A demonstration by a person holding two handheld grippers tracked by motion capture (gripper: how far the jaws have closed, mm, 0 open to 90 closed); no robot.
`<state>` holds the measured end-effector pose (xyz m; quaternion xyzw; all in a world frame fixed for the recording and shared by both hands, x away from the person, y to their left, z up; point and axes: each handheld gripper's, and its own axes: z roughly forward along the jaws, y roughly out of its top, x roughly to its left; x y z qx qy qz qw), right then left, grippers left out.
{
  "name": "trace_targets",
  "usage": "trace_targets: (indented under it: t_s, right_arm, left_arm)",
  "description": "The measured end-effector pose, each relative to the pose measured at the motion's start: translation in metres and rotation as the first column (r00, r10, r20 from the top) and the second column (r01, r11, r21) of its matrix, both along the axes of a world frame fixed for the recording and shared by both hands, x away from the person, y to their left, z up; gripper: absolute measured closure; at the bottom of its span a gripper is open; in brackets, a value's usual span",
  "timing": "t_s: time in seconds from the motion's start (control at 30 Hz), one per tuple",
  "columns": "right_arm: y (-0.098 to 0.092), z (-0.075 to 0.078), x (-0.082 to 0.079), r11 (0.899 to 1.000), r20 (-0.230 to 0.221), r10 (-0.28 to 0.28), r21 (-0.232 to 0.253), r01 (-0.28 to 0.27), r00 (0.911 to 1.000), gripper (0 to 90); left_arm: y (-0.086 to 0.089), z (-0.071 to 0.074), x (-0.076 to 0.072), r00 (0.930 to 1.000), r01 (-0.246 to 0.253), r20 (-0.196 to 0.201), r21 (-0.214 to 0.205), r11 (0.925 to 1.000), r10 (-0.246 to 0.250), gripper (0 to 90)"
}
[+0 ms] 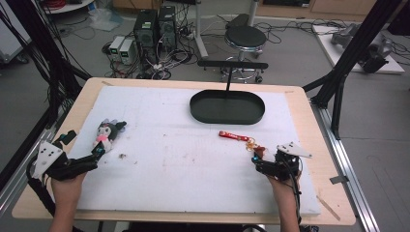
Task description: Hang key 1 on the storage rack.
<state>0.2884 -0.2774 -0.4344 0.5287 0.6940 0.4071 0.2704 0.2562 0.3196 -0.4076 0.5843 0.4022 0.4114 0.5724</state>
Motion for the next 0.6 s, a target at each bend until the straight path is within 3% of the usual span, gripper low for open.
trace_targets:
  t_s: [0.17, 0.23, 0.6]
  right_arm:
    - [0.005, -0.008, 0.006, 1.0, -0.055, 0.006, -0.01, -0.006, 0.9985, 9.4]
    - [0.006, -0.01, 0.007, 1.0, -0.066, 0.019, -0.003, -0.019, 0.9977, 18.1]
    - [0.01, -0.014, 0.011, 0.999, -0.108, 0.024, -0.041, -0.028, 0.9938, 29.2]
  left_arm:
    - [0.0, 0.0, 0.0, 1.0, 0.0, 0.0, 0.002, 1.0, 0.0, 1.7]
    - [0.0, 0.0, 0.0, 1.0, 0.0, 0.001, 0.001, 1.0, 0.0, 1.7]
    - [0.0, 0.0, 0.0, 1.0, 0.001, 0.001, 0.0, 1.0, -0.001, 1.7]
